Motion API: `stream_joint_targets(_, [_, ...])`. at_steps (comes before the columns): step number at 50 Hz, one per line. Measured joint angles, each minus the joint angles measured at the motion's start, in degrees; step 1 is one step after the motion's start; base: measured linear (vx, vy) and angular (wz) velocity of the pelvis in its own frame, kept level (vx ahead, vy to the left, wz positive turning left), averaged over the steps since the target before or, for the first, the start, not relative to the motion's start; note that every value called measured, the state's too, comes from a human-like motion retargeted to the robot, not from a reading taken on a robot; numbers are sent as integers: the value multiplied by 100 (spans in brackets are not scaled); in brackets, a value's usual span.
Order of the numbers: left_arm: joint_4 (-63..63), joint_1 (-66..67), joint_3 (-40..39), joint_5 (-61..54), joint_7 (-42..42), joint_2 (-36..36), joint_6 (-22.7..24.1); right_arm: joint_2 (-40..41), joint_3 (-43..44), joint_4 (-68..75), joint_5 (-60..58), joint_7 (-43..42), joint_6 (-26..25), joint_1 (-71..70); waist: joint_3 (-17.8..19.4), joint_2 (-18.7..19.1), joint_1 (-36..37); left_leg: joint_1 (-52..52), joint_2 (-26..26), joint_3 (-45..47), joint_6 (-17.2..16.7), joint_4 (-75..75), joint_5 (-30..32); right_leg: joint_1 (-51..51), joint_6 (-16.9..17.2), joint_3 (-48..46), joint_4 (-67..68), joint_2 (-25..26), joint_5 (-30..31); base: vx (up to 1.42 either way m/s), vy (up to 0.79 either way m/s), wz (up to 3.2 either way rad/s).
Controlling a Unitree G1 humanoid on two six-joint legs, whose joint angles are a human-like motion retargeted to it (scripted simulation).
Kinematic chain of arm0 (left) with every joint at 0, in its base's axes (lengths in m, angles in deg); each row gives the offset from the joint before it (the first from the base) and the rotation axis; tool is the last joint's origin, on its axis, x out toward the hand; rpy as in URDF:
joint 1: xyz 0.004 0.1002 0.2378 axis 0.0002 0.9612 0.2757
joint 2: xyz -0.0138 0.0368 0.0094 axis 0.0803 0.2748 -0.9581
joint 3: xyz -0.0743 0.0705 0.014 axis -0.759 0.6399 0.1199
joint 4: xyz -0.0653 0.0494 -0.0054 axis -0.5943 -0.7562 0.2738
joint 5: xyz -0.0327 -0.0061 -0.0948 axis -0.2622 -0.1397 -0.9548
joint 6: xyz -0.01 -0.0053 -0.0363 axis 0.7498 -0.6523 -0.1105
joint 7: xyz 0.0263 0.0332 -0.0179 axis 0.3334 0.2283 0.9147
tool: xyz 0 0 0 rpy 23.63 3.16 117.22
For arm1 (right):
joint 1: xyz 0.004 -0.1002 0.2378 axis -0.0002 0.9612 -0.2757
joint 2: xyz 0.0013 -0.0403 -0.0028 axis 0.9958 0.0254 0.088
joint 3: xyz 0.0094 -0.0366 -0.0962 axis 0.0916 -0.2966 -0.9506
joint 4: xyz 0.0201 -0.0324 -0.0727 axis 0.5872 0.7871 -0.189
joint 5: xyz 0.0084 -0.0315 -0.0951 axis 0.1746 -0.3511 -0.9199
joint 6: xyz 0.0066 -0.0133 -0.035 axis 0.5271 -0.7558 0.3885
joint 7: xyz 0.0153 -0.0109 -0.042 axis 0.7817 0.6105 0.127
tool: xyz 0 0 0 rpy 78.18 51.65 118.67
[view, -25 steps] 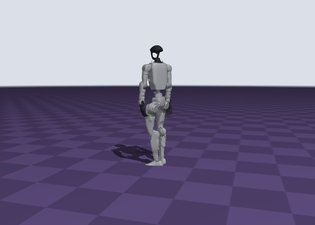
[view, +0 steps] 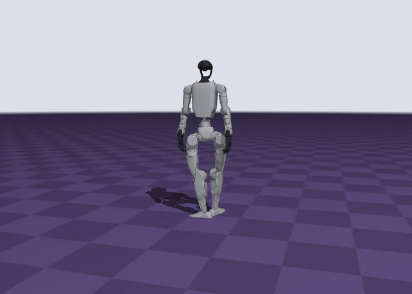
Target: In place motions
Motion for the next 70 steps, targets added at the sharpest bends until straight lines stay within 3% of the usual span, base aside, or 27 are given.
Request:
stream_joint_targets(5, [652, -155, -193, -398, -373, -202, 151, -95, -102, 534, -56, -24, -386, 244, -77, 76, -29, 77, 205, 62, -143, 184, 55, 75, -43, 52, -7, 104, -178, 12, -16, 3])
stream_joint_targets(10, [1064, -136, -438, -669, -237, -323, 364, 186, -293, 356, -908, 236, -240, 432, -251, -286, 207, 277, 431, 107, -82, 841, 387, 206, -59, 307, 4, -68, -342, 13, -23, -37])
stream_joint_targets(13, [1025, -16, -492, -725, -161, -287, 429, 355, -390, 7, -1325, 477, -166, 405, -434, -735, 375, 200, 560, 2, 499, 1751, 688, 232, -32, 542, 14, -459, -369, 11, -23, -63])
stream_joint_targets(15, [896, 67, -514, -760, -49, -248, 486, 430, -504, -258, -1544, 556, -127, 322, -535, -987, 501, -19, 701, -315, 959, 2534, 490, 233, 4, 736, -1, -679, -354, 10, -18, -54])
stream_joint_targets(17, [697, 124, -572, -764, 78, -223, 519, 459, -657, -475, -1707, 572, -120, 173, -539, -938, 239, -589, 893, -1361, 928, 3221, 186, 347, -40, 511, -218, -585, -258, 8, -13, 30])
stream_joint_targets(18, [562, 170, -643, -752, 163, -233, 517, 461, -766, -601, -1835, 566, -149, 47, -529, -908, 172, -993, 746, -2166, 879, 3463, 27, 351, -137, 493, -318, -478, -206, 3, -3, -79])
stream_joint_targets(20, [333, 242, -798, -759, 299, -266, 503, 466, -950, -819, -2056, 567, -127, -186, -527, -846, 765, -1274, 409, -2765, 749, 3333, -177, 265, -106, 1182, -240, -383, -228, -1, 1, -238])
stream_joint_targets(25, [86, 412, -895, -836, 526, -428, 542, 474, -1121, -1418, -1849, 629, 60, -611, -124, -616, 1300, -1529, -885, -4965, 680, 1743, 64, 378, -291, 1715, -222, 38, -125, 3, 3, -160])
stream_joint_targets(28, [75, 646, -930, -856, 568, -543, 594, 515, -1167, -1661, -1631, 834, 149, -756, -20, -419, 1545, -1467, -1365, -5948, 1059, 1019, 670, 523, -331, 2029, -190, 356, -161, 18, -2, -123])
stream_joint_targets(30, [35, 881, -1049, -875, 538, -605, 620, 610, -1260, -1742, -1639, 947, 169, -779, -146, -252, 1279, -1376, -966, -5886, 759, 963, 596, 520, -295, 2091, -158, 517, -218, 23, -2, -23])
stream_joint_targets(35, [-129, 1046, -1121, -780, 613, -602, 607, 871, -1492, -1712, -1299, 678, 214, -721, -189, -292, 734, -1093, -941, -5621, 710, 664, 615, 578, -243, 2047, -58, 489, -315, 8, -2, -4])
stream_joint_targets(40, [-117, 1014, -1034, -526, 686, -609, 540, 764, -1673, -1245, -1561, 822, 324, -473, -408, -357, 1207, -950, -933, -5027, 717, 357, 674, 514, -230, 2570, 9, 489, -280, 18, -2, -96])
stream_joint_targets(48, [263, 594, -723, -500, 330, -583, 481, 495, -1564, -15, -2327, 260, -97, -337, -447, -278, 1089, -938, -901, -4936, 711, 256, 660, 481, -200, 2578, -25, 540, -299, 1, 0, -11])
stream_joint_targets(52, [613, 426, -560, -385, -6, -484, 459, 343, -1306, 282, -2013, 440, -192, -220, -421, -259, 2106, -893, -621, -4008, 581, 270, 531, 614, -135, 3561, -68, 669, -336, 0, 0, -160])
stream_joint_targets(55, [835, 328, -364, -250, -169, -421, 370, 256, -1034, 345, -1619, 388, -220, -142, -344, -227, 1196, -1096, -882, -5049, 659, 399, 655, 402, -214, 2470, 15, 519, -297, -1, 0, 230])
stream_joint_targets(64, [1155, 157, -92, -176, -61, -576, 383, 42, -960, 233, -1282, 423, -177, -143, 56, -298, 1927, -1459, -1071, -5287, 591, 680, 978, 521, -279, 1783, -8, 232, -432, -6, 12, 83])
stream_joint_targets(66, [1125, 87, -53, -214, -39, -672, 428, -18, -954, 107, -1349, 497, -139, -97, 145, -328, 2073, -1511, -1183, -5388, 738, 712, 851, 577, -242, 1422, -8, 118, -513, -7, 26, 205])
stream_joint_targets(70, [1048, 164, -108, -322, 18, -817, 554, -103, -985, -68, -1625, 545, -147, -30, 217, -466, 2381, -1375, -978, -4298, 1004, 623, 321, 659, -112, 690, 69, -180, -709, -5, 22, 225])
